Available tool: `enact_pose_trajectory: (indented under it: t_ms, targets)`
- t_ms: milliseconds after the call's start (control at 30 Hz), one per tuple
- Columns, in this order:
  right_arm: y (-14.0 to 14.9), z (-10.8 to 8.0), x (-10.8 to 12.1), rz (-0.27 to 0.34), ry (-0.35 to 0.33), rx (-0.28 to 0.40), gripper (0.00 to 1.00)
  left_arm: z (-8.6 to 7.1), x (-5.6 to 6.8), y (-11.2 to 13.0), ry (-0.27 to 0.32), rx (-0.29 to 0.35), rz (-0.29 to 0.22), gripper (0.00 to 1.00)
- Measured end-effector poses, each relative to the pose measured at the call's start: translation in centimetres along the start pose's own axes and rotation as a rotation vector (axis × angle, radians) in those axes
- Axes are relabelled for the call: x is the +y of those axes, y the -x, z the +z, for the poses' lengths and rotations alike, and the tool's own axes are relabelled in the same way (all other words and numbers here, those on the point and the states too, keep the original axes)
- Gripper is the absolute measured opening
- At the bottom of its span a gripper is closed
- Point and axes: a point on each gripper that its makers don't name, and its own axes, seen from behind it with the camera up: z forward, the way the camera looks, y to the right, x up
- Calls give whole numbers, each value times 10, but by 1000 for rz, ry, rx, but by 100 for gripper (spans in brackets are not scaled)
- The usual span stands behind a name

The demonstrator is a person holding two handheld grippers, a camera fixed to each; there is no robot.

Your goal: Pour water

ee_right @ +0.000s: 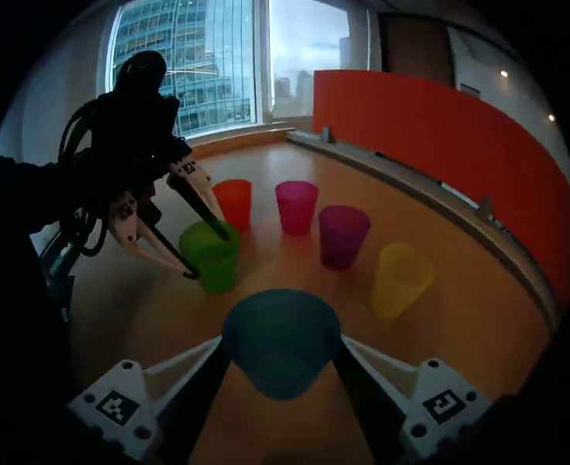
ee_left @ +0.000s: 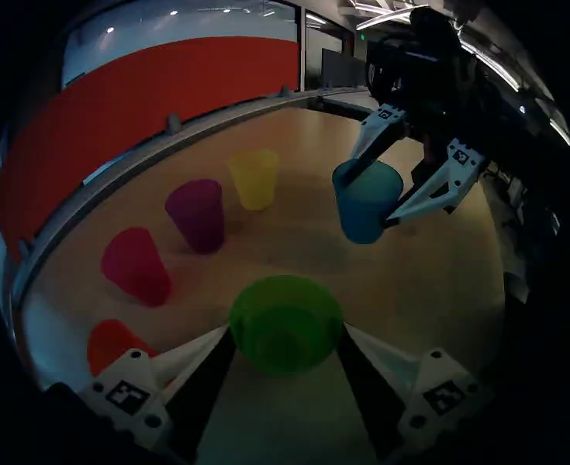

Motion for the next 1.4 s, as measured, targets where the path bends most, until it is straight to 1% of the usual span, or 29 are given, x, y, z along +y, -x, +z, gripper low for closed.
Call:
enact_pose_trajectory:
  t_ms: [267,667,967,1167,1400]
  targets:
    - [10,10,1,-9,10,-20,91,2,0,2,8,8,-14,86]
    - [22,17,0,-28,24,-50,91,0,-2,9,15,17,-42,86]
    - [22,19,-3,-22,24,-51,91,-1,-2,10,20,15,-48,87]
    - [22,20,-4,-17,25,-48,91,-2,1,13,29,4,-54,88]
    - [22,21,-2,-18,30,-45,91,-3,0,17,18,-5,-53,90]
